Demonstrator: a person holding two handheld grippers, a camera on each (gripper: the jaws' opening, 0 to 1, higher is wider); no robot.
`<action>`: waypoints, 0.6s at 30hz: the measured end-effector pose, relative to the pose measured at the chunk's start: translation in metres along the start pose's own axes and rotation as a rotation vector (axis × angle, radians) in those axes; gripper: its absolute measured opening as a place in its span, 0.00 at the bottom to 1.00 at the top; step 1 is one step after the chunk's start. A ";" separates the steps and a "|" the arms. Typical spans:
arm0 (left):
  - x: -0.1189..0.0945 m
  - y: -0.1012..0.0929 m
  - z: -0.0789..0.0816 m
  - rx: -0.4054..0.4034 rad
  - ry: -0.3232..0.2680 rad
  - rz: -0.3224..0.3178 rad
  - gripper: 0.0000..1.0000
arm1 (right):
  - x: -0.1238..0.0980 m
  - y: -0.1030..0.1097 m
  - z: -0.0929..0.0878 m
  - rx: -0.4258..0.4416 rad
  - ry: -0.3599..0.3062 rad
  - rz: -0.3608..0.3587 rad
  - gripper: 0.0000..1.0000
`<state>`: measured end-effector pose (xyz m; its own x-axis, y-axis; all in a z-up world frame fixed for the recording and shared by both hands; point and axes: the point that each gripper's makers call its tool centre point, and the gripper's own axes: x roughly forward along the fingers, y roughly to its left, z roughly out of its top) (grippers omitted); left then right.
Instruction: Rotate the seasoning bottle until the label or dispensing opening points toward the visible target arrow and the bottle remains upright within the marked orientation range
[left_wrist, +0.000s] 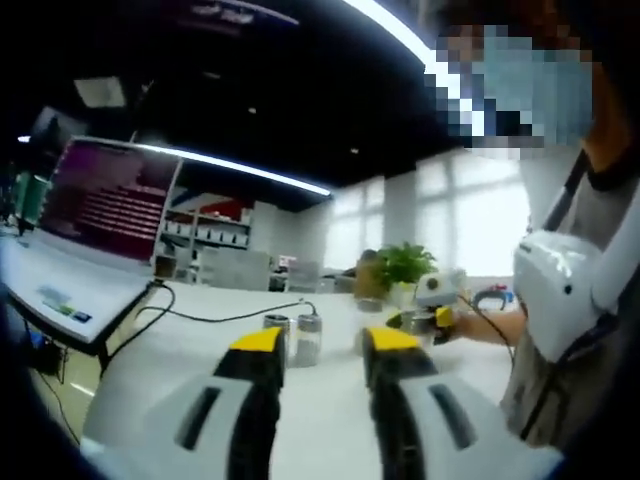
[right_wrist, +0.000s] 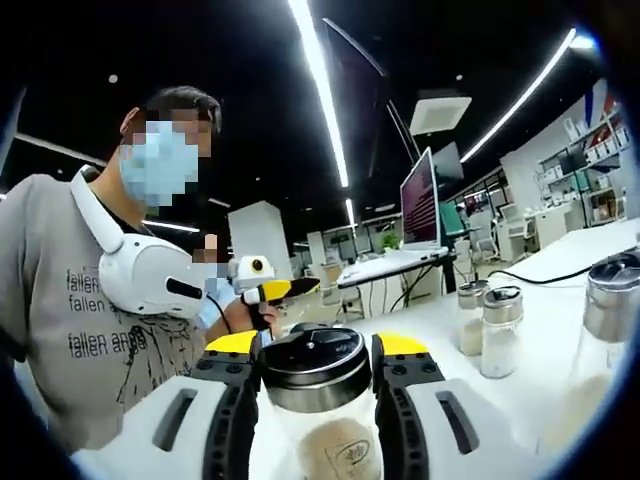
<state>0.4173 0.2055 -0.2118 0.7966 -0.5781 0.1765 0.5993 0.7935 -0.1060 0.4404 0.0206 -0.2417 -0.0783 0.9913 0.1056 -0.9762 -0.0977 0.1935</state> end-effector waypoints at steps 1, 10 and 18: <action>0.000 0.000 0.000 0.000 -0.001 0.001 0.32 | 0.001 0.002 -0.001 -0.009 -0.007 -0.002 0.44; 0.002 -0.002 -0.009 0.031 0.041 0.003 0.32 | 0.009 -0.001 -0.001 -0.039 0.018 -0.127 0.43; -0.008 0.008 -0.006 0.078 0.052 0.050 0.32 | 0.011 -0.004 -0.001 -0.069 -0.003 -0.240 0.43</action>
<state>0.4164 0.2155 -0.2204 0.8297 -0.5450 0.1213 0.5523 0.8328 -0.0361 0.4434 0.0324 -0.2424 0.1584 0.9851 0.0676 -0.9782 0.1473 0.1461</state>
